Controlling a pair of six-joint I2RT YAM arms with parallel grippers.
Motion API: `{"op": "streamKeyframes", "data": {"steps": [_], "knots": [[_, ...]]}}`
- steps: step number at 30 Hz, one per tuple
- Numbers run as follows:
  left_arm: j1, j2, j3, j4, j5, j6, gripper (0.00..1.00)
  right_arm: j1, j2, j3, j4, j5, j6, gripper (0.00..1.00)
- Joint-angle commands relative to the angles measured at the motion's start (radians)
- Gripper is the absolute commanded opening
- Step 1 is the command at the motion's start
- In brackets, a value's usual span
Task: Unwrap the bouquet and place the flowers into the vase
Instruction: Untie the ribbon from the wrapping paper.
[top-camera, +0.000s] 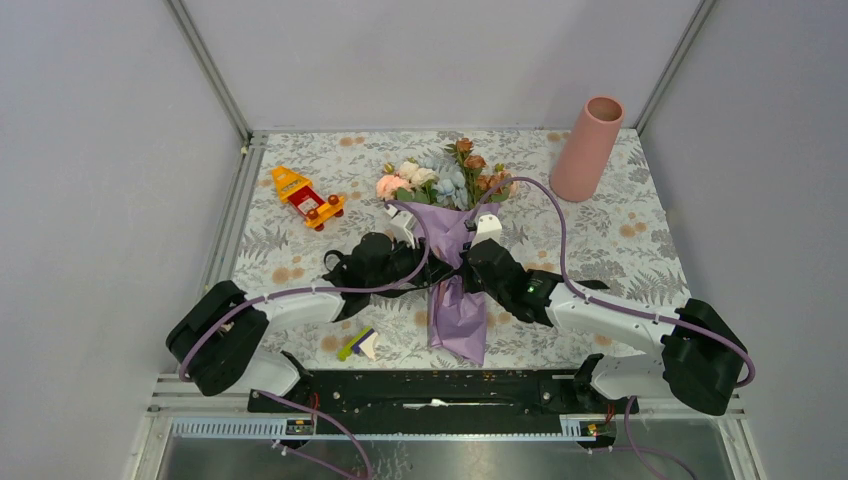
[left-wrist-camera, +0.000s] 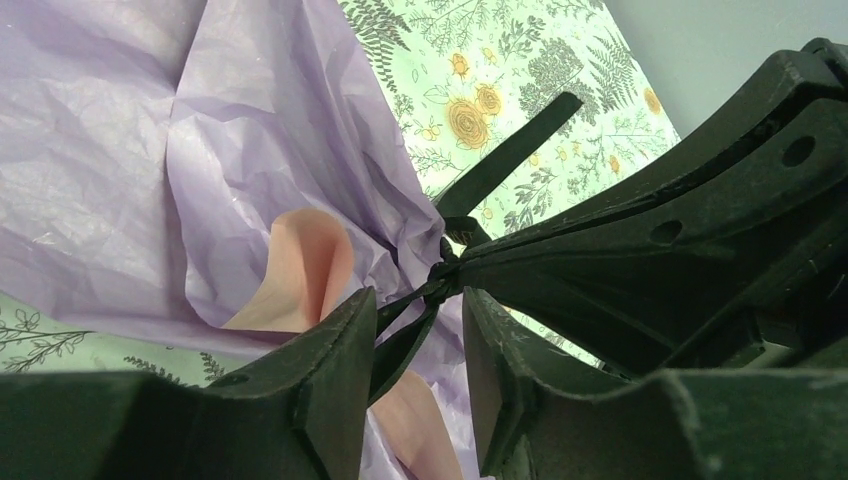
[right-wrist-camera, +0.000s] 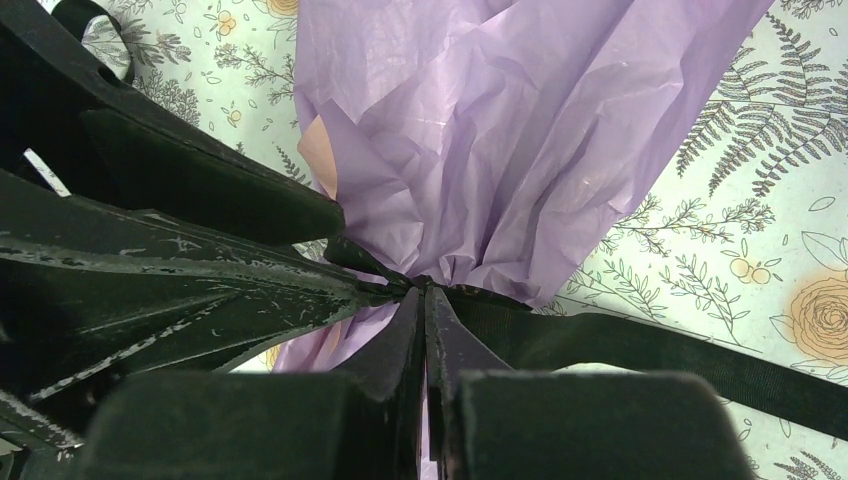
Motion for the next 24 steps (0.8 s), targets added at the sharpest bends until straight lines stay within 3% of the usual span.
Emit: {"op": "streamKeyframes", "data": {"steps": [1, 6, 19, 24], "knots": [[-0.006, 0.027, 0.043, 0.1, 0.04, -0.033, 0.39, 0.004, -0.017, 0.001, 0.061, 0.026, 0.012, 0.0], [-0.008, 0.07, 0.048, 0.141, 0.058, -0.071, 0.26, 0.004, -0.009, 0.006, 0.063, 0.021, 0.016, 0.0], [-0.021, 0.107, 0.055, 0.178, 0.07, -0.095, 0.26, 0.004, 0.004, 0.011, 0.061, 0.022, 0.013, 0.0], [-0.024, 0.119, 0.06, 0.17, 0.071, -0.099, 0.2, 0.004, 0.002, 0.01, 0.062, 0.025, 0.013, 0.0]]}}
